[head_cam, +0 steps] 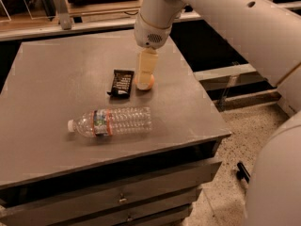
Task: Pick orange
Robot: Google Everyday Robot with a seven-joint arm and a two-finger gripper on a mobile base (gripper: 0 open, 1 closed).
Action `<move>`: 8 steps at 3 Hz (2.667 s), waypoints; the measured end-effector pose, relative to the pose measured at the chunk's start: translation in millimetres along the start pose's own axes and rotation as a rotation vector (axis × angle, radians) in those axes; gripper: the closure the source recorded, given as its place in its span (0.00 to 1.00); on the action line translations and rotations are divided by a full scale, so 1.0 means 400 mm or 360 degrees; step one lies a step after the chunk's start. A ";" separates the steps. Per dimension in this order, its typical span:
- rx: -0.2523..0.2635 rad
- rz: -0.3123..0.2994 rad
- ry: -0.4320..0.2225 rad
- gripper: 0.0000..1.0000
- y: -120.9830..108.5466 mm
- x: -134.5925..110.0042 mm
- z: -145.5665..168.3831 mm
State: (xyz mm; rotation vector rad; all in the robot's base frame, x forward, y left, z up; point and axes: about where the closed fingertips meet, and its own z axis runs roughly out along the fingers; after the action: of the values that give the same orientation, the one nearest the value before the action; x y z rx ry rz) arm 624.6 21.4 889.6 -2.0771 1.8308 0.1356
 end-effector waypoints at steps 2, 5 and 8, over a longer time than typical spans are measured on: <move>-0.0017 0.0048 0.0103 0.00 0.019 0.051 0.061; -0.0029 0.0045 0.0118 0.36 0.024 0.054 0.078; 0.0178 -0.0004 -0.0047 1.00 0.016 0.013 -0.069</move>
Offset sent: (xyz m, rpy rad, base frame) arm -0.0065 -0.0146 -0.0501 -0.1264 0.0201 -0.0456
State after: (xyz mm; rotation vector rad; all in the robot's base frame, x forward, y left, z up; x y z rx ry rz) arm 614.4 6.9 912.5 -1.9909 1.7763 0.0617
